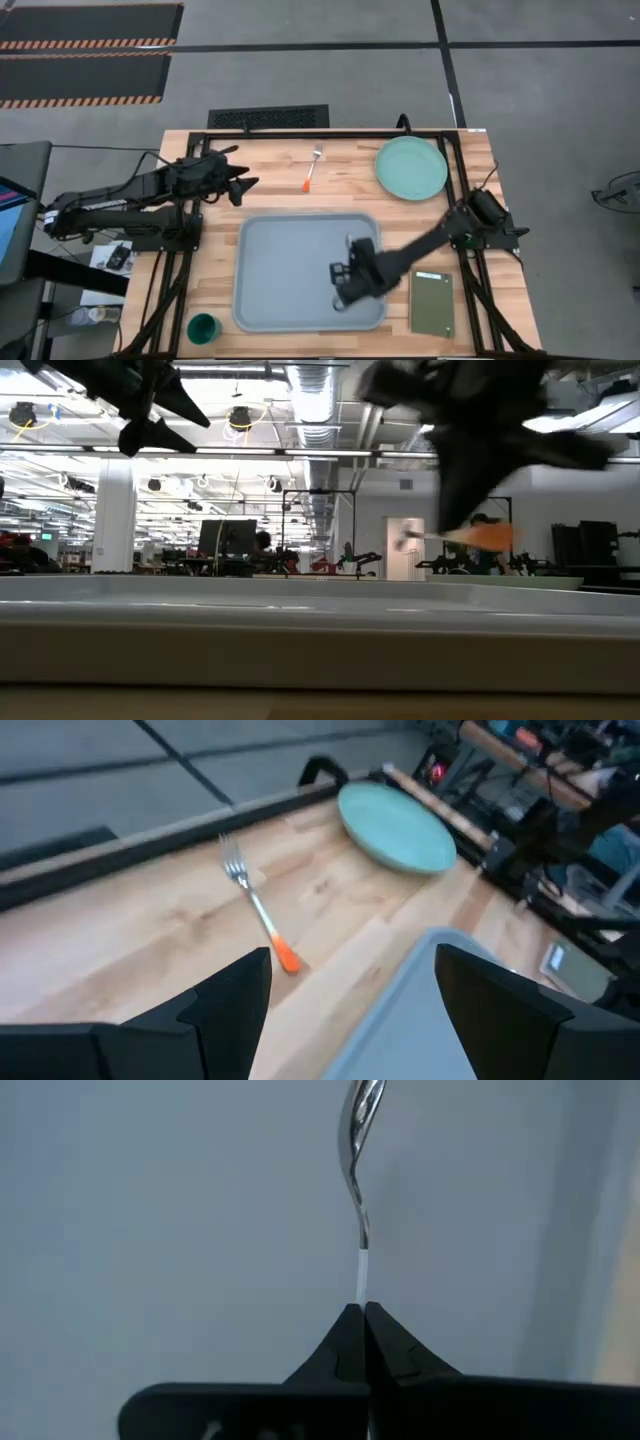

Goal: Pick and place plate/cup/fork/spoon on tray
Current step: Put the orange spoon on the right of the gray tray

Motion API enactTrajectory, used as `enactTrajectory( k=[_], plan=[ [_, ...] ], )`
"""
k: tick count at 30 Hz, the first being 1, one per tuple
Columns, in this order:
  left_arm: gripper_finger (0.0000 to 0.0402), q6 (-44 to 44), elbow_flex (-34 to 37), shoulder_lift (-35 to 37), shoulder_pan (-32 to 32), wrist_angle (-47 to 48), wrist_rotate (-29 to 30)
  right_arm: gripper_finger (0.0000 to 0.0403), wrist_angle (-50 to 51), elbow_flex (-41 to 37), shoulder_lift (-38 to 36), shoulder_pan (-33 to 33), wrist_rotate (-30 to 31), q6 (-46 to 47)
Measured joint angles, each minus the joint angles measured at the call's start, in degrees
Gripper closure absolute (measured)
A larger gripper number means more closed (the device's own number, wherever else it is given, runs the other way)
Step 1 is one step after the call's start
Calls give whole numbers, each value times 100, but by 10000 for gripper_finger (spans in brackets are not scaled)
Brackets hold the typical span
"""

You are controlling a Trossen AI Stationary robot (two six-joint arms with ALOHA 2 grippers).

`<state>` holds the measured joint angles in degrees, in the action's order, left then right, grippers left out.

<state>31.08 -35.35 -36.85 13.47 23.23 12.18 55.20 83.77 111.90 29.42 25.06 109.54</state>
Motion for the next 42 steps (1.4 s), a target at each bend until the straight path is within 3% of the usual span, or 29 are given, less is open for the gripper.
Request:
enactTrajectory(
  k=[5, 11, 16, 22, 28, 34, 42],
  plan=[
    [132, -36, 0, -141, 0, -44, -250, 400, 225, 44, 0, 530, -320, 1113],
    [132, -43, 0, -87, 0, -83, -562, 400, 1366, 571, -2, 410, -1407, 420],
    [132, -8, 0, -47, -4, -97, -678, 401, 1978, 758, -7, 60, -1432, -50],
    [132, 10, 0, -54, -4, -86, -692, 401, 1977, 760, -7, -239, -1442, -693],
    [132, 16, 0, -54, -4, -86, -665, 401, 1960, 665, -1, -337, -1441, -733],
    [132, 17, 0, -54, -4, -83, -658, 401, 2091, 761, 539, -327, -1706, -788],
    [132, -1, 0, -55, -4, -81, -551, 401, 2455, 1684, 1247, -459, -1781, -1312]
  ],
)
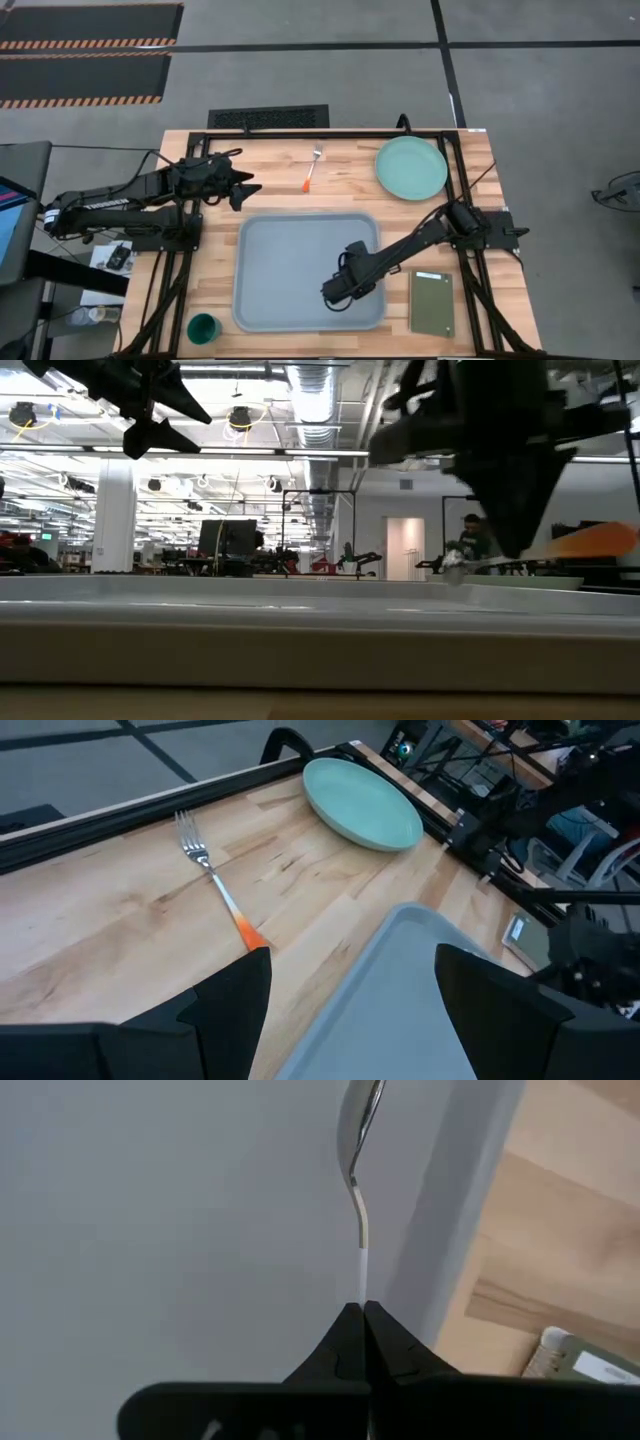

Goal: Pick and place plate/cup/fork/spoon on tray
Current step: Put the orange spoon on the right of the gray tray

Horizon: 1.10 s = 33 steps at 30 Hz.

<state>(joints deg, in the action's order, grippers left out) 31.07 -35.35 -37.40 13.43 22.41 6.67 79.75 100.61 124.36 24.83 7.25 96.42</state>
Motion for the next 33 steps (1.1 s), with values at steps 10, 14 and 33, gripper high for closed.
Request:
enactTrajectory(
  k=[10, 14, 33],
  plan=[
    [132, -17, -2, 1, -2, 15, -2, 401, 628, 760, 782, -204, -55, -292],
    [132, -17, -2, 1, -2, 15, -2, 401, 722, 902, 921, -217, -67, -301],
    [132, -20, -2, 1, -2, 92, -37, 334, -61, 906, 922, -208, 0, -429]
  ],
)
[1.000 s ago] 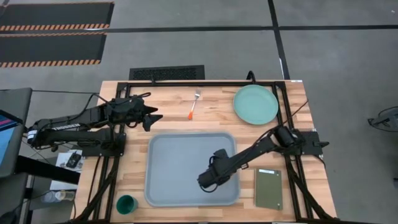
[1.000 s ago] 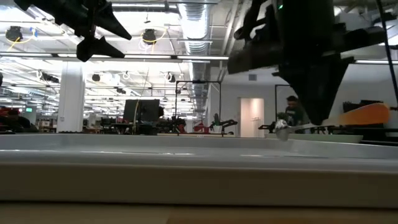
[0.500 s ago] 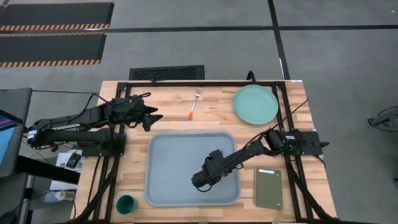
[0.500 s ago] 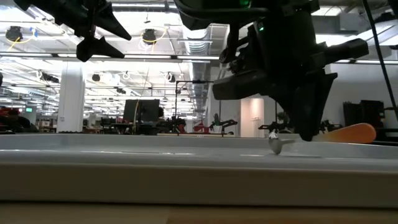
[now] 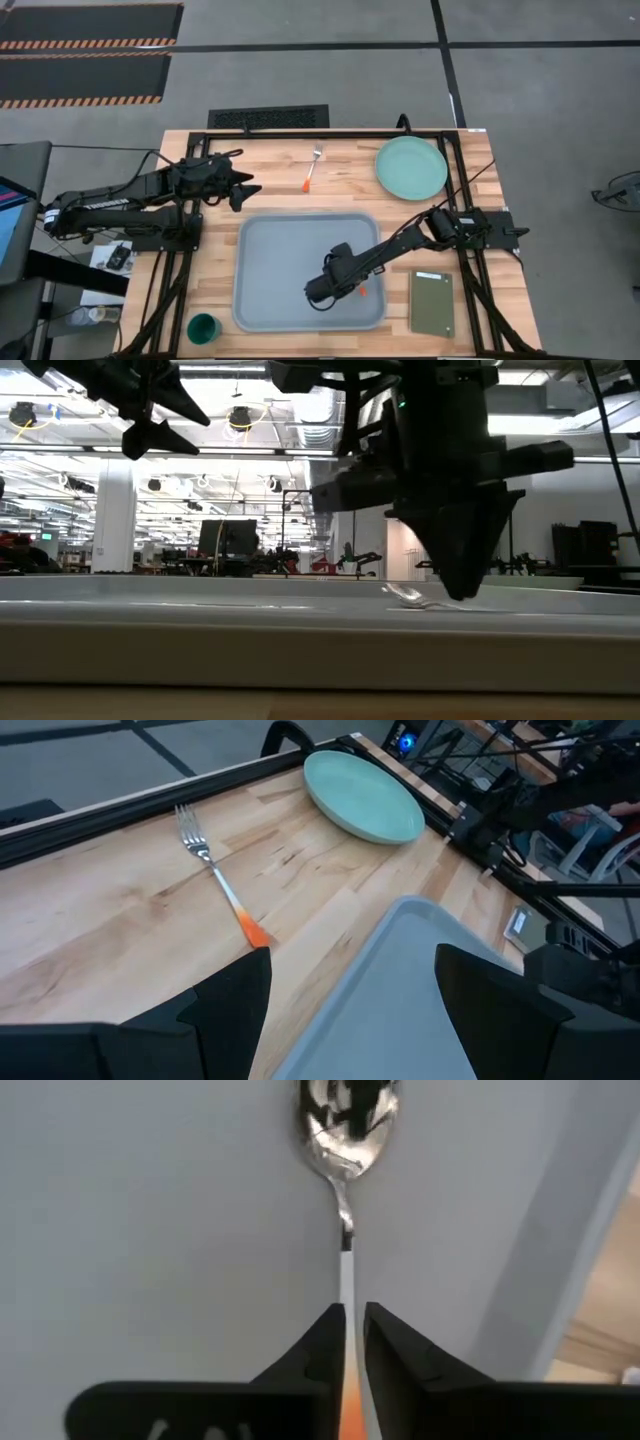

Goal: Pick and place plate/cup/fork/spoon on tray
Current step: Put the orange spoon on the right of the gray tray

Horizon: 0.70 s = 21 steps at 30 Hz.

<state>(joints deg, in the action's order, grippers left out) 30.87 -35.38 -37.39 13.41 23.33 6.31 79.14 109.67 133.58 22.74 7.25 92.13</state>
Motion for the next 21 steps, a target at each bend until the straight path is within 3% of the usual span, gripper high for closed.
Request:
enactTrajectory(
  k=[6, 12, 21],
  plan=[
    [132, -2, 0, 0, 0, 13, 0, 285, -301, 0, 0, -2, 102, -309],
    [132, -2, -2, 0, 0, 13, 7, 241, -260, -2, -230, -132, 761, -956],
    [132, -79, -2, -1, 2, 13, 39, 233, -361, -43, -465, -707, 1192, -2445]
  ],
)
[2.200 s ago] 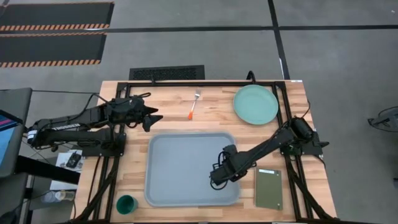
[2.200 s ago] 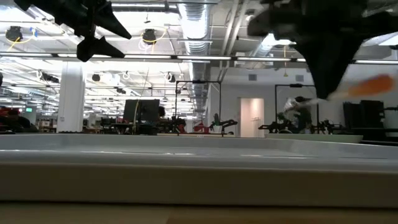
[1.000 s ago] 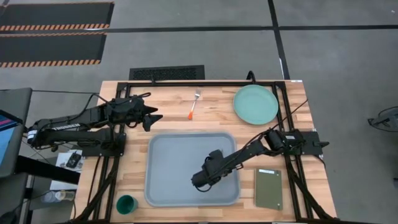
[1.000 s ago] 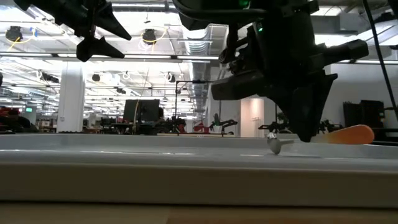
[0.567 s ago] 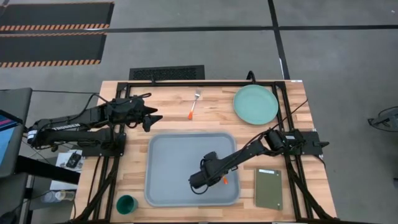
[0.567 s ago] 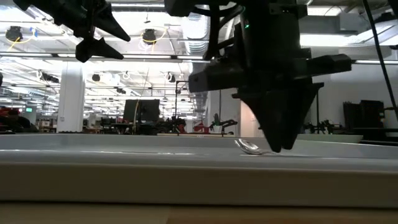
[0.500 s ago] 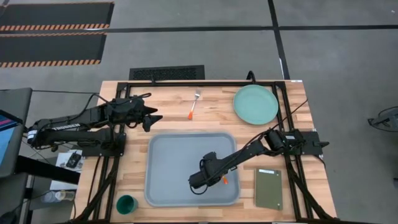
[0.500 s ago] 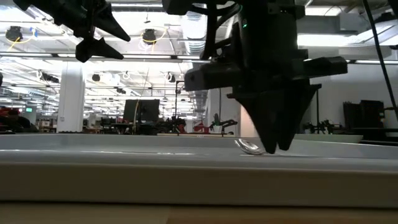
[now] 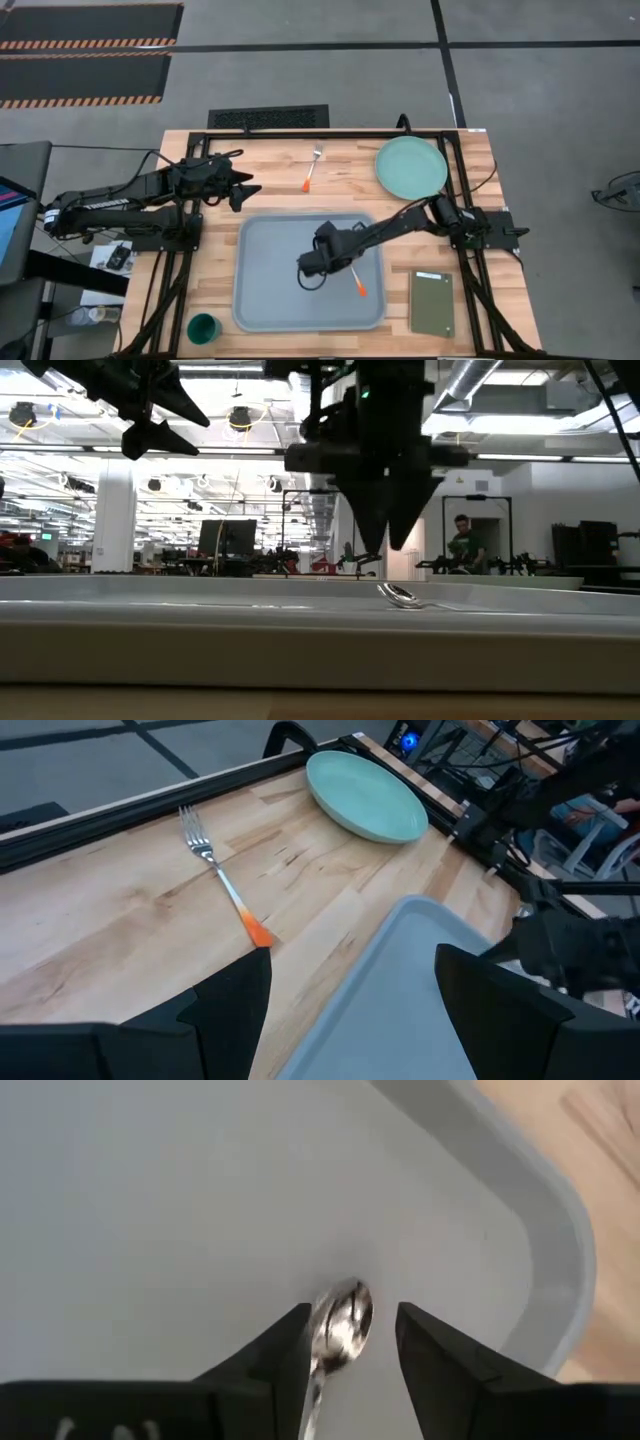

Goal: Pick and place plate/cup/fork/spoon on tray
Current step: Put the orange spoon on the right of the gray tray

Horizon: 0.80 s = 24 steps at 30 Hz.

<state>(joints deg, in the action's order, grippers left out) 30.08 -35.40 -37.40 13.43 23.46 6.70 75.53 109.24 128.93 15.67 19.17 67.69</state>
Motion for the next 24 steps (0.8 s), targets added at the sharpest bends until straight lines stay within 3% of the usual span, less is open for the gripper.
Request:
enactTrajectory(
  k=[3, 24],
  plan=[
    [132, -32, 0, 0, 0, 2, 0, 233, -133, -88, 75, -104, -21, -460],
    [132, -44, 0, 1, 0, 20, 9, 242, -298, -336, 70, -228, 47, -556]
  ],
)
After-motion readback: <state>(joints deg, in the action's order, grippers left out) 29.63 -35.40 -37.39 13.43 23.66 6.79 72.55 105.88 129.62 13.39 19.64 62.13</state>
